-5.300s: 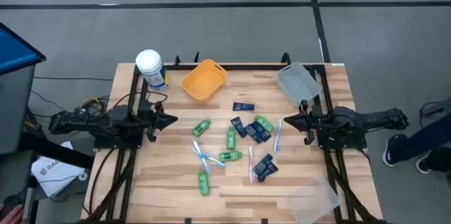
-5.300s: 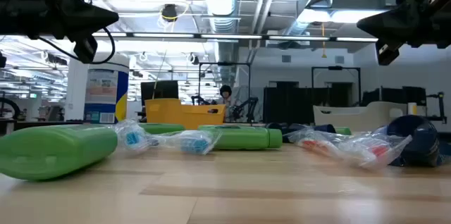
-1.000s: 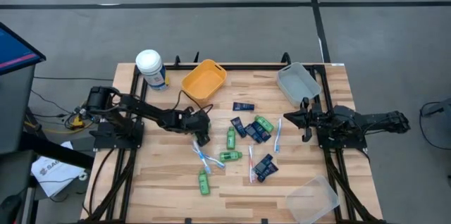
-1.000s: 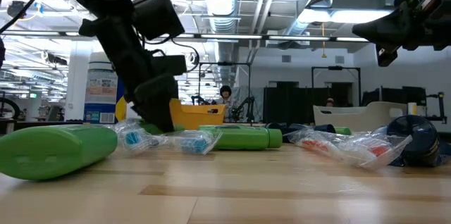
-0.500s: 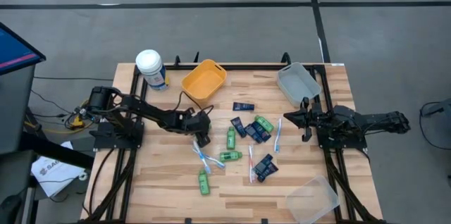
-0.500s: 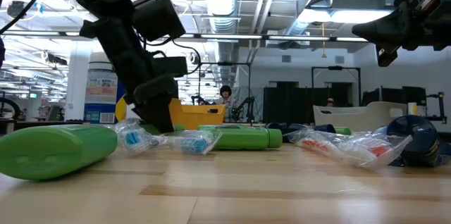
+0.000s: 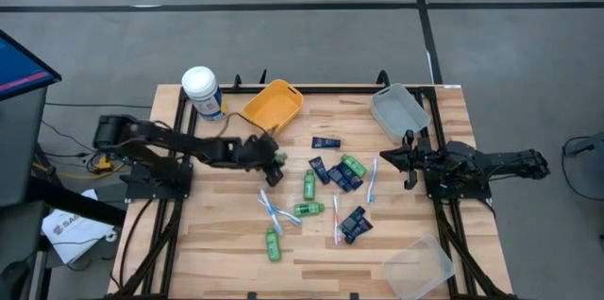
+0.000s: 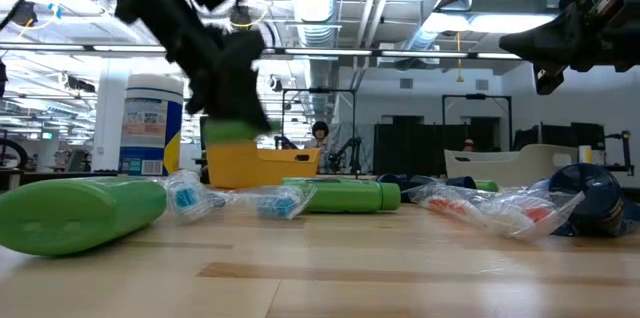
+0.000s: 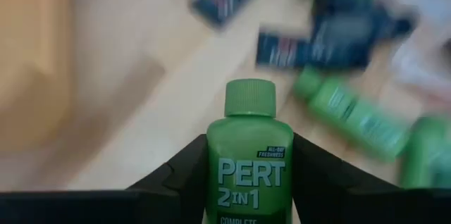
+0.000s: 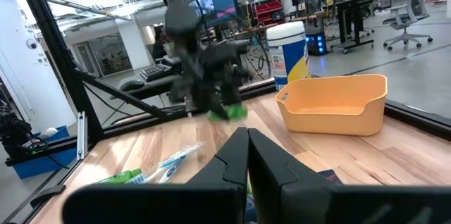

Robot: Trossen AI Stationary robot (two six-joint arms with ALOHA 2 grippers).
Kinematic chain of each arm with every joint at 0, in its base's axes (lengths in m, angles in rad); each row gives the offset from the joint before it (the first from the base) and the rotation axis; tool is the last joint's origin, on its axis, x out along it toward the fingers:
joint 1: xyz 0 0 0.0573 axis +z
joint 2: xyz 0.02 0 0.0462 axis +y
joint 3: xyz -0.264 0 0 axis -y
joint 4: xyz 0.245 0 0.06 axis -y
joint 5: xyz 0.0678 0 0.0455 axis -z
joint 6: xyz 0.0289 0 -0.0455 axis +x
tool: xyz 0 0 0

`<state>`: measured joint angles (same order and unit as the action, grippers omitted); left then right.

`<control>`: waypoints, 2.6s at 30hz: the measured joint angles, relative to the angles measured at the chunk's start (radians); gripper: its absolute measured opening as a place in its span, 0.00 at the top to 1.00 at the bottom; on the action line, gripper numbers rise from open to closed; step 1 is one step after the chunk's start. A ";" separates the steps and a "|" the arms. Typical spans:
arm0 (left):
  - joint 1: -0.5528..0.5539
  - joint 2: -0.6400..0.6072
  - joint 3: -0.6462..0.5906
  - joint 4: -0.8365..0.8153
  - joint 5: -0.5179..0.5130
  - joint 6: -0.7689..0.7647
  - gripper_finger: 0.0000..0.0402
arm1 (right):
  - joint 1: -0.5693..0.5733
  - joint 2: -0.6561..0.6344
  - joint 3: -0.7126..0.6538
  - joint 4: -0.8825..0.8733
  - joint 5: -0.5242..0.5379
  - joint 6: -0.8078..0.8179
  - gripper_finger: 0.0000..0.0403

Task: Pick & Place Travel size toiletries
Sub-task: Put the green shampoo into the yellow bin

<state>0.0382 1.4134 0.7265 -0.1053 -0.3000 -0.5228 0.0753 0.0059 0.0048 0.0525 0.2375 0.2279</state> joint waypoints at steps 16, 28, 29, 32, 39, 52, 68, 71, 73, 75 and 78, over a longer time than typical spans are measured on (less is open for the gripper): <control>0.399 -0.245 0.002 0.114 -0.089 0.301 0.59 | -0.006 0.000 0.000 0.000 0.000 0.000 1.00; 0.457 0.021 0.002 0.143 0.064 0.303 0.58 | -0.006 0.000 0.000 0.000 0.000 0.000 1.00; 0.457 0.038 0.002 0.142 0.064 0.303 0.58 | -0.006 0.000 0.000 0.000 0.000 0.000 1.00; 0.458 0.083 0.002 0.147 0.064 0.303 0.57 | -0.006 0.000 0.000 0.000 0.000 0.006 1.00; 0.460 0.108 0.002 0.166 0.063 0.341 0.57 | -0.006 0.000 0.000 0.000 0.000 0.009 1.00; 0.459 0.099 0.002 0.207 0.085 0.368 0.38 | -0.006 0.000 0.000 0.000 0.000 0.009 1.00; 0.163 -0.208 0.113 0.153 0.220 0.361 0.33 | -0.006 0.000 0.000 0.000 0.000 0.009 1.00; 0.047 -0.237 0.113 0.024 0.257 0.336 0.33 | -0.006 0.000 0.000 0.000 0.000 0.009 1.00; -0.039 -0.243 0.113 -0.076 0.309 0.365 0.33 | -0.006 0.000 0.000 0.000 0.000 0.009 1.00; -0.134 -0.242 0.112 -0.149 0.358 0.459 0.33 | -0.006 0.000 0.000 0.000 0.000 0.009 1.00; -0.269 -0.226 0.111 -0.172 0.383 0.654 0.33 | -0.006 0.000 0.000 0.000 0.000 0.009 1.00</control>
<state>-0.2304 1.1872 0.8379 -0.2772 0.0832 0.1313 0.0692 0.0061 0.0048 0.0527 0.2371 0.2367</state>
